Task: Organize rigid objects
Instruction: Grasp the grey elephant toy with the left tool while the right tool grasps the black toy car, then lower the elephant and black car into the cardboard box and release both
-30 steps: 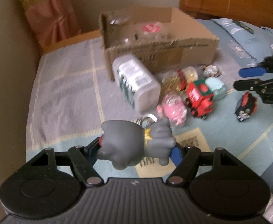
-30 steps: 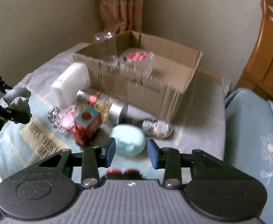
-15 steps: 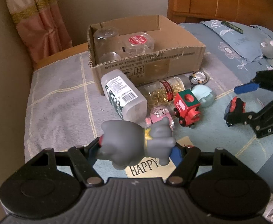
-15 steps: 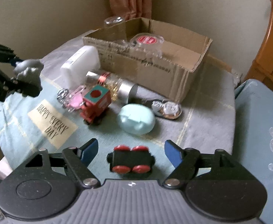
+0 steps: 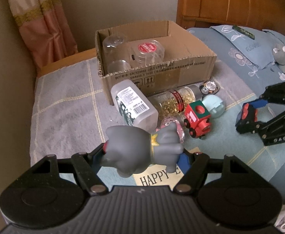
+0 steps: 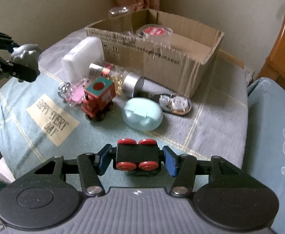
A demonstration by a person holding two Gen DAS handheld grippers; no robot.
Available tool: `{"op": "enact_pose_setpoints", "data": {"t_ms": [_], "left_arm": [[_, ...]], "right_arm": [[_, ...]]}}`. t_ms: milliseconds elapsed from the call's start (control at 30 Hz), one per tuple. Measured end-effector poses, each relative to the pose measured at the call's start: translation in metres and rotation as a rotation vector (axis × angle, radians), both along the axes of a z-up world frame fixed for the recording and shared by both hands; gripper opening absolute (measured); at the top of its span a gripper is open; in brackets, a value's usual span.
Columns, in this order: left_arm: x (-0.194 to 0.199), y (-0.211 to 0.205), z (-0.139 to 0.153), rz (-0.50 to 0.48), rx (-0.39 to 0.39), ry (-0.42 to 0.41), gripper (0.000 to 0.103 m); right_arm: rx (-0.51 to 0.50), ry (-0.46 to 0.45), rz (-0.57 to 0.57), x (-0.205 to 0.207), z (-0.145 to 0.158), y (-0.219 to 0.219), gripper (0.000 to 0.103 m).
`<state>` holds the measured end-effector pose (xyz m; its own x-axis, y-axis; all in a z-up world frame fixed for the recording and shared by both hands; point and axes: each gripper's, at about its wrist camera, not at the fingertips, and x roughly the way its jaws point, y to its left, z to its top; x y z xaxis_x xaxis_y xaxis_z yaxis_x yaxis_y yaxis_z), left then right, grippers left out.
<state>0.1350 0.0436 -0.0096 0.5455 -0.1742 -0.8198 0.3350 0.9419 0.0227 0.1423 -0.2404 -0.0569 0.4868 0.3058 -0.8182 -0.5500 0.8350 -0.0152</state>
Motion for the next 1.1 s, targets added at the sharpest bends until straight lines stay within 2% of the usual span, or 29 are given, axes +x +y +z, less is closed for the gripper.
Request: {"op": "enact_pose_setpoints", "data": {"t_ms": [233,400,533,600,700,733,1100], "left_arm": [[0.014,-0.003,0.016,-0.032,0.008,-0.028,0.073],[0.033,-0.006,0.032,-0.049,0.009,-0.059,0.073],[0.051,-0.009,0.045,-0.053,0.003,-0.094,0.073],[0.063,-0.010,0.050,-0.050,0.002,-0.109,0.073],[0.082,-0.013,0.058,-0.055,0.006,-0.125,0.073],[0.088,-0.014,0.061,-0.057,0.008,-0.129,0.073],[0.171,-0.032,0.086,-0.047,-0.017,-0.140,0.073]], "right_arm": [[-0.005,-0.110,0.017,0.018,0.043,0.003,0.061],[0.006,-0.199,0.024,0.048,0.077,0.012,0.061],[0.005,-0.239,0.033,0.078,0.092,0.017,0.061],[0.003,-0.244,0.040,0.093,0.095,0.021,0.062],[0.012,-0.262,0.039,0.109,0.097,0.025,0.087],[0.014,-0.267,0.037,0.112,0.096,0.026,0.090],[0.043,-0.220,-0.002,0.116,0.075,0.018,0.097]]}}
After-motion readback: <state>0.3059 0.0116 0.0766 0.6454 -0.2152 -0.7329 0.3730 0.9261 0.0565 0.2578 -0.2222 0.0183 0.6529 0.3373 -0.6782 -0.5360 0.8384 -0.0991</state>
